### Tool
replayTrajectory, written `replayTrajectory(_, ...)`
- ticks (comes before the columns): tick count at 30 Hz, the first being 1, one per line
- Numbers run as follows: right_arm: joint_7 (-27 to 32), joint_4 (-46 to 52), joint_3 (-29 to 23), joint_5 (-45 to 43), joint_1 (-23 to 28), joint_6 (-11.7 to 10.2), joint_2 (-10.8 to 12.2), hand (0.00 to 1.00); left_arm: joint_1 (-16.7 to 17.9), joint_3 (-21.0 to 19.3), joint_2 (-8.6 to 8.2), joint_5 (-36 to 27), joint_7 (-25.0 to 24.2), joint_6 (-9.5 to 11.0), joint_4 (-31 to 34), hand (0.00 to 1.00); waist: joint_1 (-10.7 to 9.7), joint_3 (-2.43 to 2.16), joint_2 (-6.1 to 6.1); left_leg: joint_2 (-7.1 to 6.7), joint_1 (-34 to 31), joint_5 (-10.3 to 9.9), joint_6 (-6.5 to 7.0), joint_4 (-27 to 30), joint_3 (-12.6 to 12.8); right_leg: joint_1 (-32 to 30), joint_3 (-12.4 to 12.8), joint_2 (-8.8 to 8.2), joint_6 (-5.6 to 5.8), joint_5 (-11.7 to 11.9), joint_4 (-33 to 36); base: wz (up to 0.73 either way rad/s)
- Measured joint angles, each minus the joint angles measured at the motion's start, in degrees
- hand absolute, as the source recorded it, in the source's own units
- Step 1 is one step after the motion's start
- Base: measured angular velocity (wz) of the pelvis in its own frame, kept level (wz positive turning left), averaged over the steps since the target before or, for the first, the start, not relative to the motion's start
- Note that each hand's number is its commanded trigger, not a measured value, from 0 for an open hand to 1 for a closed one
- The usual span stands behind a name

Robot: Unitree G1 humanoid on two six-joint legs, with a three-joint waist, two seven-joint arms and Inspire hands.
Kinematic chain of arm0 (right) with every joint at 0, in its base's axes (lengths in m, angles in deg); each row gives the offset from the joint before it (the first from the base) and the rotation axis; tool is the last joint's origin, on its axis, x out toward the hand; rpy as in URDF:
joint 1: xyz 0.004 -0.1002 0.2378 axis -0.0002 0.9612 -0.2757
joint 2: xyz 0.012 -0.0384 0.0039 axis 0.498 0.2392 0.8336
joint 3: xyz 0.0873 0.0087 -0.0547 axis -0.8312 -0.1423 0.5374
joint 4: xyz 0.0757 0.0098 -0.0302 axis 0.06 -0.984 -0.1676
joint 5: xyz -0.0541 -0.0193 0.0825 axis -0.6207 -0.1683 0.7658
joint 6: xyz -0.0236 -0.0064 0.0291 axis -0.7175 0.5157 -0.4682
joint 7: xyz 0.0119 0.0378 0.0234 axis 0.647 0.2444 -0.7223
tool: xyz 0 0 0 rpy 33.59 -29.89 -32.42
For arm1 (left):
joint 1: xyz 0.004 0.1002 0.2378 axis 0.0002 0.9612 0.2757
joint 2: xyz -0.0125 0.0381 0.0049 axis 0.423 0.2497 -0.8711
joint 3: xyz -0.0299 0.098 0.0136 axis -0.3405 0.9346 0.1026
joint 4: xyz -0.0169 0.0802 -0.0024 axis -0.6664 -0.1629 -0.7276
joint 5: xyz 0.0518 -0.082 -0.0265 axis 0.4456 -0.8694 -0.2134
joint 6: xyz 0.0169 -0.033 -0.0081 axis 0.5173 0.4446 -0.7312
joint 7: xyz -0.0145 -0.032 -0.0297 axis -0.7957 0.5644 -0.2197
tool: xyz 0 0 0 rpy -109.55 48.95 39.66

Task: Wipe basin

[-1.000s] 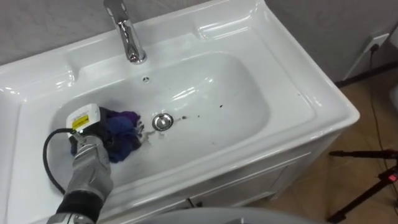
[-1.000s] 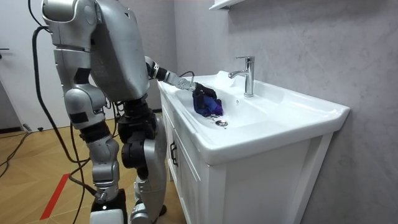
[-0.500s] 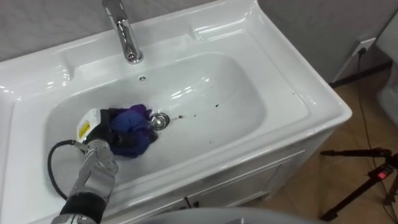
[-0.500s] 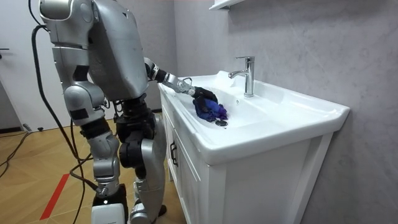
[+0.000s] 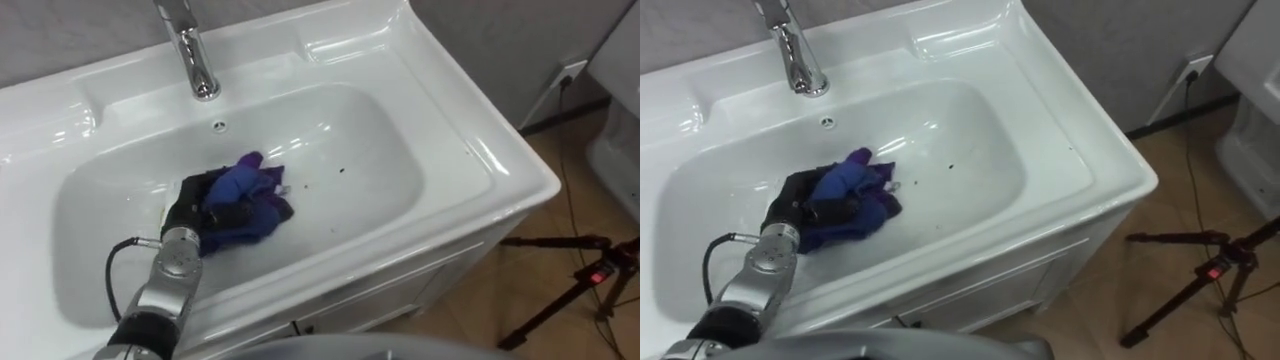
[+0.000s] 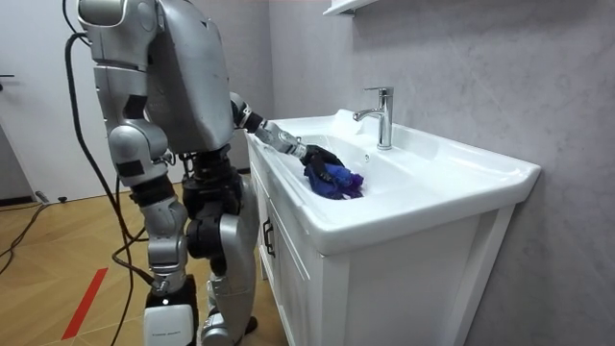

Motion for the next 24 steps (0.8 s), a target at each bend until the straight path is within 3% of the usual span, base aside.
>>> replayTrajectory(6, -0.24, -0.05, 0.37, -0.63, -1.43, -0.04, 0.22, 0.00, -3.95, 5.52, -0.93, -1.79, -2.21, -0.20, 1.06, 1.00, -2.96, 0.48, 0.13, -0.09, -2.20, 0.05, 0.09, 0.08, 0.03, -1.87, -0.41, -0.19, 0.16, 0.35, -0.17, 0.03)
replayTrajectory(10, -0.17, -0.10, 0.97, 0.30, -2.10, -0.14, 0.28, 0.00, -5.62, 10.14, -1.42, -2.98, -3.57, -2.49, 4.67, 1.00, -4.77, 1.03, 0.66, -0.34, -2.85, 0.10, 0.17, 0.10, 0.14, -2.45, -0.40, -0.42, 0.25, 0.46, -0.16, 0.02)
replayTrajectory(17, -0.28, -2.56, 0.90, 0.12, -2.94, -1.25, 0.24, 0.00, -5.85, 10.74, -1.44, -1.74, -5.33, -3.59, 7.42, 1.00, -6.98, 1.14, 1.38, -0.44, -3.65, 0.10, 0.17, 0.09, -0.58, -2.29, -1.73, -0.67, 0.26, 0.46, -0.22, 0.11)
replayTrajectory(24, -0.89, -3.30, 1.01, 0.34, -3.19, -1.33, 0.22, 0.00, -6.15, 12.27, -1.58, 6.51, -5.42, -5.98, 10.10, 1.00, -8.31, 1.69, 2.95, -0.43, -3.27, 0.11, 0.18, 0.10, -1.08, -1.67, -2.14, -0.68, 0.26, 0.46, -0.21, 0.03)
